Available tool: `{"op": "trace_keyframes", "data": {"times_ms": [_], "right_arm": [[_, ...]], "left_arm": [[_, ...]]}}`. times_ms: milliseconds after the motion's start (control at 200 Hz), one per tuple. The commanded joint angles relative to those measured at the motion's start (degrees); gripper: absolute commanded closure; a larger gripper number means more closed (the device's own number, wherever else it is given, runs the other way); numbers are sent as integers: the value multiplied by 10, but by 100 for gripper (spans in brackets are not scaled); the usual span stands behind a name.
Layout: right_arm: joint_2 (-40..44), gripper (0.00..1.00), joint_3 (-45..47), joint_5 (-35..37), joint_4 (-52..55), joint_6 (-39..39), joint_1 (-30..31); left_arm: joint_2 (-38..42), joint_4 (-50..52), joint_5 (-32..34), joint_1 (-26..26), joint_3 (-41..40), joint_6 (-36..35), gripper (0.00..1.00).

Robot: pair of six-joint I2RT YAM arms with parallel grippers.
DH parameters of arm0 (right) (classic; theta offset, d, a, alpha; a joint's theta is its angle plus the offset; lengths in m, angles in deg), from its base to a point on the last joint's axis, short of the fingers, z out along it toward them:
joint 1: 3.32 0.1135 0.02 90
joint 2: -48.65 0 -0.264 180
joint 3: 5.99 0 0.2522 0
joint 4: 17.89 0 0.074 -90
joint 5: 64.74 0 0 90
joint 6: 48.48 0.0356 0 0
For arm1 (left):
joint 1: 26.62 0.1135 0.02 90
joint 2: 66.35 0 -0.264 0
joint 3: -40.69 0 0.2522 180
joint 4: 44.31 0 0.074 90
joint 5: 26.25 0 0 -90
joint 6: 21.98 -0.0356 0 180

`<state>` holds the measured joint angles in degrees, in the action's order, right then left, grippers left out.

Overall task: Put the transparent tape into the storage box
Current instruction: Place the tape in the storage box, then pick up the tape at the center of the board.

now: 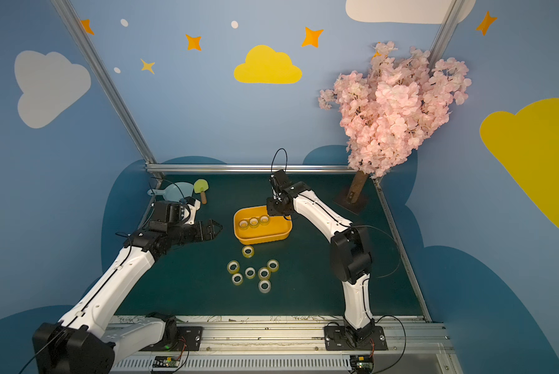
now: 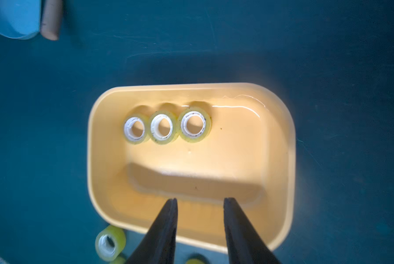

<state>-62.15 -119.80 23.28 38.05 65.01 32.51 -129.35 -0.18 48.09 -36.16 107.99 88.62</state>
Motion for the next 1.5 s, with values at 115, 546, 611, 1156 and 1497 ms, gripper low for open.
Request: {"op": "trace_keyframes", "data": {"times_ms": [115, 546, 611, 1156, 1497], "right_arm": [[147, 62, 175, -23, -44, -20, 1], [451, 59, 530, -99, -165, -29, 7], [482, 49, 567, -109, -190, -17, 8], [451, 23, 636, -79, -221, 43, 41], [333, 34, 570, -60, -217, 51, 74]], "left_arm": [[50, 13, -10, -1, -40, 40, 0], [102, 42, 64, -1, -63, 7, 0], [97, 38, 63, -1, -62, 6, 0], [85, 43, 52, -1, -54, 1, 0], [87, 44, 46, -2, -52, 0, 0]]}}
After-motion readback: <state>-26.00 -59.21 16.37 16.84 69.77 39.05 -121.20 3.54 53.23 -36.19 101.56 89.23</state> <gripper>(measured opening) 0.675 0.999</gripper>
